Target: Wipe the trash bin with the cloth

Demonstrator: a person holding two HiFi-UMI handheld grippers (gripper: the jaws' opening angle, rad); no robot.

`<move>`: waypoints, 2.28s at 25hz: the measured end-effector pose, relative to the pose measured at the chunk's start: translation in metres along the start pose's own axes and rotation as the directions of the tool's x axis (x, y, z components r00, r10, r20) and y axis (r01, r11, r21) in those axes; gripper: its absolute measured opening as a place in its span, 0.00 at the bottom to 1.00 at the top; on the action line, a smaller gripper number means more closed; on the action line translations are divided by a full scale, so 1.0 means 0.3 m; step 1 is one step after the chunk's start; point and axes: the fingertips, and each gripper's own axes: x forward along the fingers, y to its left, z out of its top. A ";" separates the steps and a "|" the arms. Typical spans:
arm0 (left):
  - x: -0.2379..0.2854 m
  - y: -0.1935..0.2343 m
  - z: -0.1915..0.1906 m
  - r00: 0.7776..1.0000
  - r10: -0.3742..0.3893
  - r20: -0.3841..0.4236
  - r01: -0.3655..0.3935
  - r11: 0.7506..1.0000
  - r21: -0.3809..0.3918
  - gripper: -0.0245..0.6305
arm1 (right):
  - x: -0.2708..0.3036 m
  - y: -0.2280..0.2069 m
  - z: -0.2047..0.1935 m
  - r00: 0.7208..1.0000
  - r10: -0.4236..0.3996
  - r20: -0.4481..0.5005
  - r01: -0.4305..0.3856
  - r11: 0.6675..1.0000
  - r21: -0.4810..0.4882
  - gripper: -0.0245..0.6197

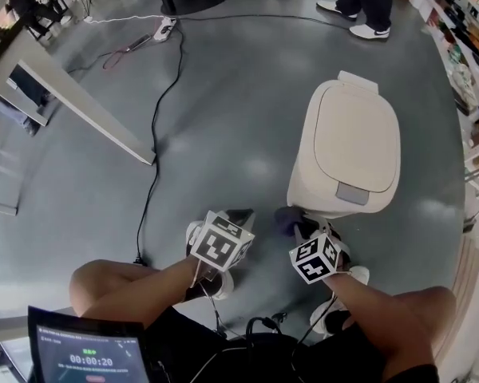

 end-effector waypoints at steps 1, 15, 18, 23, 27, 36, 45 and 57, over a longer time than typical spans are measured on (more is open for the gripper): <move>-0.001 -0.001 0.002 1.000 0.001 0.003 -0.001 1.000 -0.004 0.04 | 0.001 -0.003 -0.008 1.000 -0.001 -0.005 0.001 1.000 0.003 0.14; 0.037 -0.064 0.026 0.998 -0.038 -0.045 0.041 0.997 0.066 0.04 | -0.079 -0.092 -0.161 0.996 -0.031 -0.089 0.042 0.992 0.121 0.14; 0.043 -0.094 0.053 0.997 -0.049 -0.055 0.054 0.994 0.098 0.04 | -0.110 -0.121 -0.182 0.995 -0.045 -0.089 0.058 0.988 0.146 0.14; 0.095 -0.191 0.090 0.995 -0.067 -0.076 0.077 0.987 0.138 0.04 | -0.169 -0.180 -0.272 0.993 -0.068 -0.099 0.087 0.977 0.197 0.14; 0.139 -0.266 0.115 0.992 -0.088 -0.094 0.104 0.979 0.176 0.04 | -0.183 -0.200 -0.317 0.992 -0.059 -0.109 0.082 0.971 0.226 0.14; 0.208 -0.398 0.142 0.987 -0.111 -0.118 0.136 0.963 0.232 0.04 | -0.217 -0.256 -0.419 0.995 -0.036 -0.095 0.063 0.953 0.298 0.14; 0.242 -0.760 0.332 0.983 -0.181 -0.028 0.181 0.936 0.301 0.04 | -0.394 -0.394 -0.573 0.992 -0.123 0.037 0.089 0.867 0.491 0.14; 0.123 -0.979 0.571 0.977 -0.182 0.112 0.118 0.894 0.432 0.04 | -0.639 -0.675 -0.316 0.882 -0.356 0.308 0.064 0.739 0.671 0.14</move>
